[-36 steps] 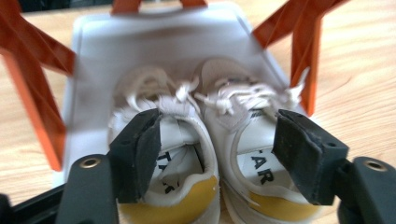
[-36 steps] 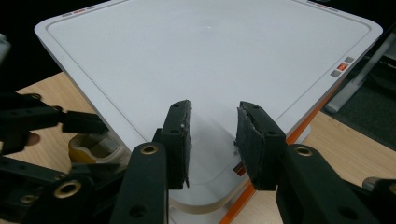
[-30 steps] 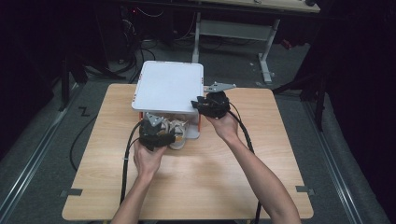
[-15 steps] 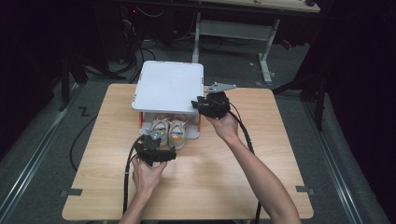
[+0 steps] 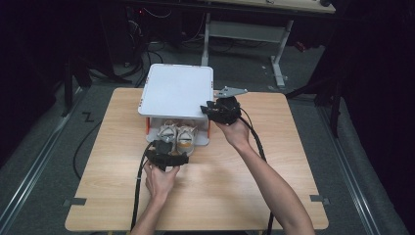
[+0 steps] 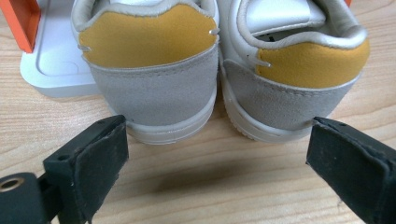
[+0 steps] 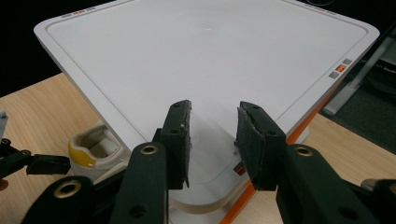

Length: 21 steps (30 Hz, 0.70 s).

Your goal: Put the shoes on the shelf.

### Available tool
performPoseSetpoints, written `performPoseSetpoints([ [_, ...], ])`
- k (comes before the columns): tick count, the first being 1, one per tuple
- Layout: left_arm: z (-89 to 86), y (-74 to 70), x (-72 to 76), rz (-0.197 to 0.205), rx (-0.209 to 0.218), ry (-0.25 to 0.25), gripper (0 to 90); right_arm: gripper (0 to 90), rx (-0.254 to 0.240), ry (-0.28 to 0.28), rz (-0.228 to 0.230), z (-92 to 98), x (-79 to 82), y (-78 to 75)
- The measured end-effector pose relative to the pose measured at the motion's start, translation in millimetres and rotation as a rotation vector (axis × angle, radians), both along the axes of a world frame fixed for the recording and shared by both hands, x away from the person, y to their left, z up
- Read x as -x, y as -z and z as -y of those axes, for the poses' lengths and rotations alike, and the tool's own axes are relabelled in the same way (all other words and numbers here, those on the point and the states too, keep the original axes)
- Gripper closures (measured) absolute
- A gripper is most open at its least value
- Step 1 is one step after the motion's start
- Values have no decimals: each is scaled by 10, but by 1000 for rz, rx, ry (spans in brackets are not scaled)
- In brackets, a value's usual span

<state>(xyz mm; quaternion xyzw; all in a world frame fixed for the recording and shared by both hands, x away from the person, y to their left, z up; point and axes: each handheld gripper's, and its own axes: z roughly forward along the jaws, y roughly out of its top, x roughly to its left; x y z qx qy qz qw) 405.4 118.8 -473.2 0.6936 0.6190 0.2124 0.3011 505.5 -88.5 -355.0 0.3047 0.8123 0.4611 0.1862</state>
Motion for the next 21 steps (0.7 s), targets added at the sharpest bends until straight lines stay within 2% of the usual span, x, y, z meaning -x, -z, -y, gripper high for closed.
performPoseSetpoints([
  [2, -3, -1, -16, 4, 6, -8, 72, 649, 1, 0, 0, -1, 0, -1],
  [9, 50, -36, -168, 0, -25, -16, 112, 648, 0, 1, 2, -1, 1, 1],
  [12, 60, -39, -243, -4, -17, -21, 119, 648, -1, 2, 4, -1, 5, 4],
  [16, 61, -16, -301, 16, 4, -34, 135, 648, 0, -1, 4, -2, 0, 3],
  [21, 79, -19, -395, 11, -5, -51, 144, 650, -3, -6, 2, 1, -5, 5],
])
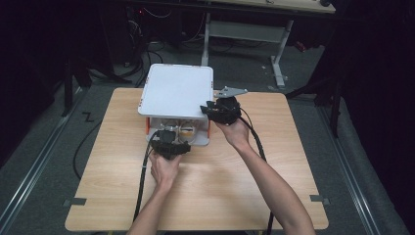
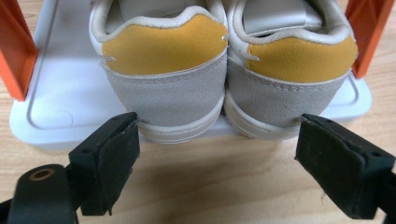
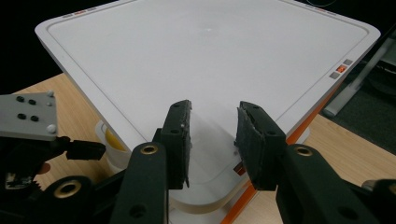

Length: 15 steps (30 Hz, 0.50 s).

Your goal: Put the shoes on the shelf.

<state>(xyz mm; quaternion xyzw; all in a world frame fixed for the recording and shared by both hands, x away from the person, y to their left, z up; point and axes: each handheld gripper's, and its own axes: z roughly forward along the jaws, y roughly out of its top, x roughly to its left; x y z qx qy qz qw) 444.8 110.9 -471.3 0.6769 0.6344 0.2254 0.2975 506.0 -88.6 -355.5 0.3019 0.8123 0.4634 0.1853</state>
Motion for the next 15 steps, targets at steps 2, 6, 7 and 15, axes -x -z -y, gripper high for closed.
performPoseSetpoints([
  [2, 15, 5, -29, 2, 1, -1, 148, 649, 0, -2, -6, 2, -8, -4],
  [6, 17, 48, -83, 27, 23, -17, 156, 649, -4, -5, -4, 5, -9, 1],
  [7, 10, 60, -97, 30, 31, -20, 157, 649, -4, -6, -4, 7, -11, 1],
  [15, -19, 111, -171, 72, 52, -44, 150, 649, -5, -7, -3, 7, -12, 3],
])
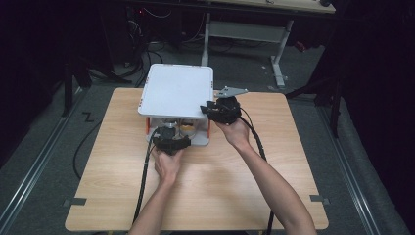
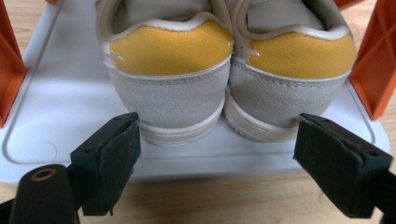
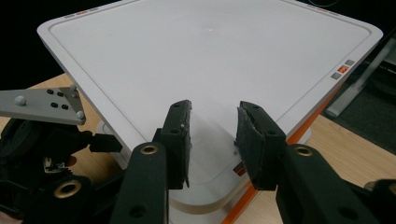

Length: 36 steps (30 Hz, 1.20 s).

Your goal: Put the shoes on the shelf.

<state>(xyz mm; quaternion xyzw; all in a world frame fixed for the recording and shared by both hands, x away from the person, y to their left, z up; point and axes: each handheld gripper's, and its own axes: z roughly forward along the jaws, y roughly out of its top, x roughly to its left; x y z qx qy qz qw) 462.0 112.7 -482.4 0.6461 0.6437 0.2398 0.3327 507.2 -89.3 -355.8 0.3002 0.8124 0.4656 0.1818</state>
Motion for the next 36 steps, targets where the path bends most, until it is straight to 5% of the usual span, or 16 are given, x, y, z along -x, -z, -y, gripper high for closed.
performPoseSetpoints([
  [13, 40, -36, 102, -37, -99, 53, 196, 651, -12, 18, 9, -2, 23, 17],
  [24, -41, -270, 304, 5, -88, 132, 236, 579, -26, 12, -15, 54, 88, -43],
  [30, -136, -366, 386, 31, -17, 198, 269, 556, -70, 15, -3, 207, 156, -159],
  [36, -185, -421, 457, 30, -11, 227, 280, 549, -79, 33, -5, 404, 226, -166],
])
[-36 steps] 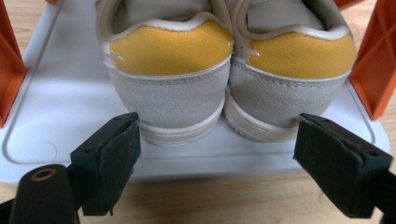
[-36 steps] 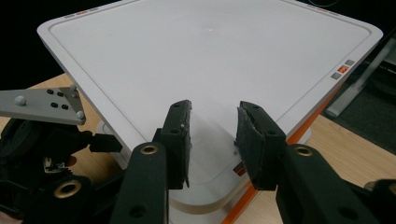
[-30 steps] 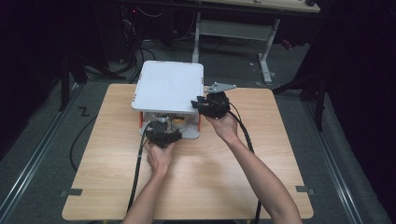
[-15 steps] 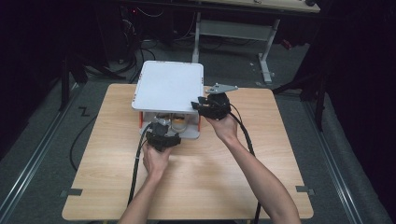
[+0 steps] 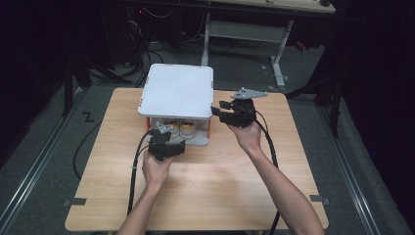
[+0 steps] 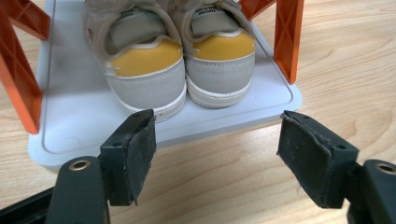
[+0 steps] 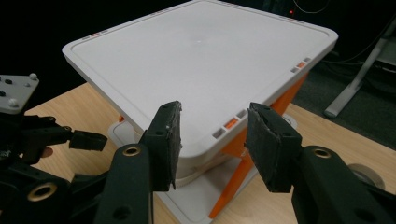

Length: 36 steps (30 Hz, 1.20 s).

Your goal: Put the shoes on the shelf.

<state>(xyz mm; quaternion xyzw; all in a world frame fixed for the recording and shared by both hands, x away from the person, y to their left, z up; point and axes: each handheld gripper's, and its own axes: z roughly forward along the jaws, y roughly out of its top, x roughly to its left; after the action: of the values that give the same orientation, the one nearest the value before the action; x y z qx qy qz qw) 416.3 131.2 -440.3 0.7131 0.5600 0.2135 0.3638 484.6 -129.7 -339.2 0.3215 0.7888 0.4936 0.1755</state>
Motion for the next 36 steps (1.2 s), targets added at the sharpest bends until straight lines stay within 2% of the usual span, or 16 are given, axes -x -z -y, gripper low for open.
performPoseSetpoints([
  [7, -56, -99, 104, 26, 22, 15, 282, 539, 2, 15, 4, 259, 88, -39],
  [9, -68, -131, 139, 44, 16, 17, 287, 535, -13, 19, 6, 335, 132, -58],
  [19, -105, -213, 250, 63, 49, 37, 301, 521, -59, -1, -12, 615, 344, -80],
  [26, -143, -219, 330, 69, 53, 49, 293, 513, -67, -1, -3, 761, 481, -66],
  [36, -252, -175, 418, 77, 63, 44, 267, 506, -57, 39, -4, 987, 585, 31],
])
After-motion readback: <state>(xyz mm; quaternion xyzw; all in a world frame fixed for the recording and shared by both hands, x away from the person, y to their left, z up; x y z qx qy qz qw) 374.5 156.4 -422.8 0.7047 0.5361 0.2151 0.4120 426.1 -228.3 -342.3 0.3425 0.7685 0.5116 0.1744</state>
